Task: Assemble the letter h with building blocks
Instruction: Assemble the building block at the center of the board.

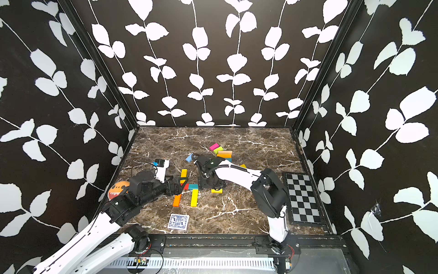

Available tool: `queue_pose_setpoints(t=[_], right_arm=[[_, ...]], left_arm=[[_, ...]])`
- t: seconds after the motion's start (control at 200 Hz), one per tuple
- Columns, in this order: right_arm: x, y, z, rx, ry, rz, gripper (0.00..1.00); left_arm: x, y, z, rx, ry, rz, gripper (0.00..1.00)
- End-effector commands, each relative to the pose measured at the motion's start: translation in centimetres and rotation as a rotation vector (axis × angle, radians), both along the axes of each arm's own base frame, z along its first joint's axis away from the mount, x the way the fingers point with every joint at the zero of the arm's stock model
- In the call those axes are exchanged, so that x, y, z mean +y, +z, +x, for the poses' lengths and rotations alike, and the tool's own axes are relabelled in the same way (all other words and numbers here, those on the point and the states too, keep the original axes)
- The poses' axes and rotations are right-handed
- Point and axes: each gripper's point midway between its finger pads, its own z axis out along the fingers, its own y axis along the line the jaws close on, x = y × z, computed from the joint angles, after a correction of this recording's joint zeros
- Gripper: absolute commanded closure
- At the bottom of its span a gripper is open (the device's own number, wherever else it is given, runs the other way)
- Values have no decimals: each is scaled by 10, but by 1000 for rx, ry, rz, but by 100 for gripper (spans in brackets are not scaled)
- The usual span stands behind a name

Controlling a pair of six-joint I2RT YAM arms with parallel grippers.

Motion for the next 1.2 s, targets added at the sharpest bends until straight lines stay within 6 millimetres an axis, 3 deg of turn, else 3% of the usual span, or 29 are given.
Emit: queue_pose_setpoints(t=[0.0,0.255,0.555,0.836,1.081,1.191], right_arm=[[-26,5,-9,23,-90,-88,8],[-45,-6,-5,57,-191,-135,12],[-30,-31,4,70,-194,-90,20],[-40,-54,7,87,-194,-157,26],[-44,-59,10,75,-187,-185,34],[-44,-60,11,75,-180,-191,29]], left_arm=[[3,9,-1,-23,-3,3,1],[3,9,-1,-25,-5,0,1],[4,9,-1,-29,-2,9,1],[5,7,-1,-28,4,11,1],[7,6,-1,-29,8,15,1],[6,6,-1,-26,6,15,1]])
